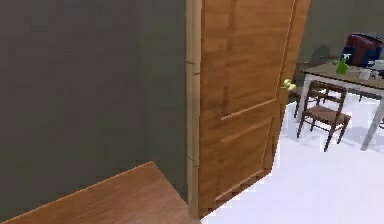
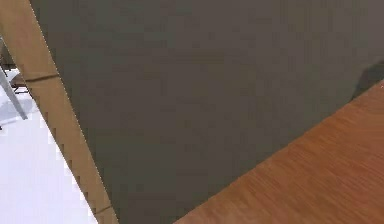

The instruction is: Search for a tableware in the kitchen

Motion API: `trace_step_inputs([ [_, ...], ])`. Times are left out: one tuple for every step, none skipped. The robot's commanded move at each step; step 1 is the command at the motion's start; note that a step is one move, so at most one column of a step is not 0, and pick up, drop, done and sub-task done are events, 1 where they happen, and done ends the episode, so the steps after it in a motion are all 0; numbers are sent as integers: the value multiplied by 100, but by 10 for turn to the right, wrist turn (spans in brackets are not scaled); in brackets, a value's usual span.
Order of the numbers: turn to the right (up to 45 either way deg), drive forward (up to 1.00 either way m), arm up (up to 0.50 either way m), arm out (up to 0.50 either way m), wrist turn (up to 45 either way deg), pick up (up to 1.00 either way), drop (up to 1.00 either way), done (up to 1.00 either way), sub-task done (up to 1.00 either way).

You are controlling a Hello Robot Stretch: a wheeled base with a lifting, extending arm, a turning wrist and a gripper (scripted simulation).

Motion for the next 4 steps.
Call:
trace_step_inputs([
  [0,15,0,0,0,0,0,0,0],
  [270,0,0,0,0,0,0,0,0],
  [0,45,0,0,0,0,0,0,0],
  [300,0,0,0,0,0,0,0,0],
])
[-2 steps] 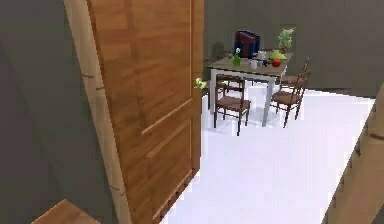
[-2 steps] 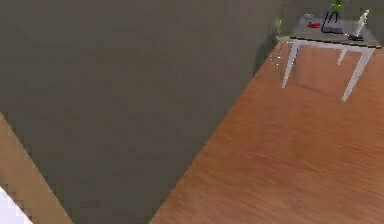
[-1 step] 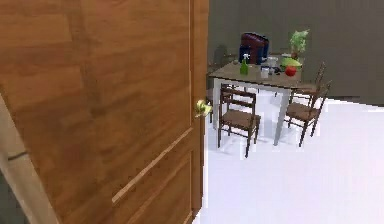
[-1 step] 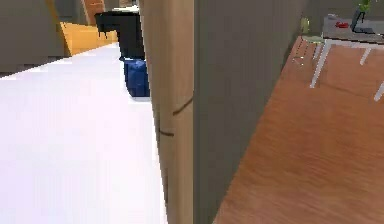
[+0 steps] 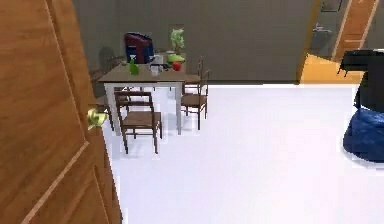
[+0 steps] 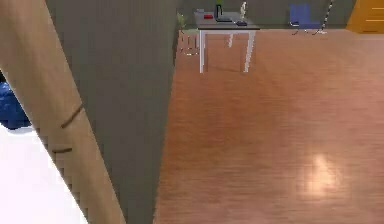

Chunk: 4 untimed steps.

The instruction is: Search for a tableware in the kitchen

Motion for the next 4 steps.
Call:
trace_step_inputs([
  [0,40,0,0,0,0,0,0,0],
  [450,0,0,0,0,0,0,0,0],
  [210,0,0,0,0,0,0,0,0],
  [0,100,0,0,0,0,0,0,0],
])
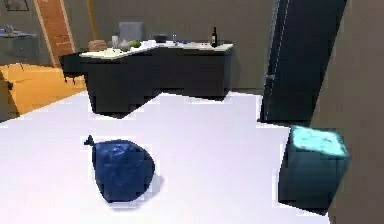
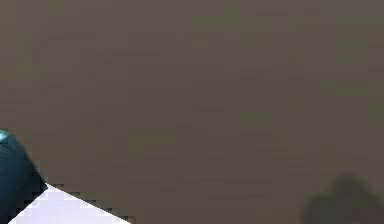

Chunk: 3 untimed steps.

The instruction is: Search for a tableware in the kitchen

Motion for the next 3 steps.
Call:
trace_step_inputs([
  [0,100,0,0,0,0,0,0,0],
  [30,0,0,0,0,0,0,0,0],
  [360,0,0,0,0,0,0,0,0],
])
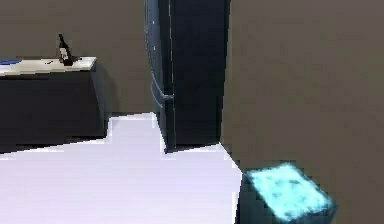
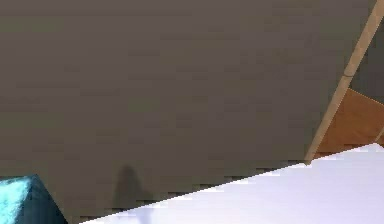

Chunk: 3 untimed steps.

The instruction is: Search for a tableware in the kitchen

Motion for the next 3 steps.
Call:
trace_step_inputs([
  [0,45,0,0,0,0,0,0,0],
  [-420,0,0,0,0,0,0,0,0],
  [-30,0,0,0,0,0,0,0,0],
])
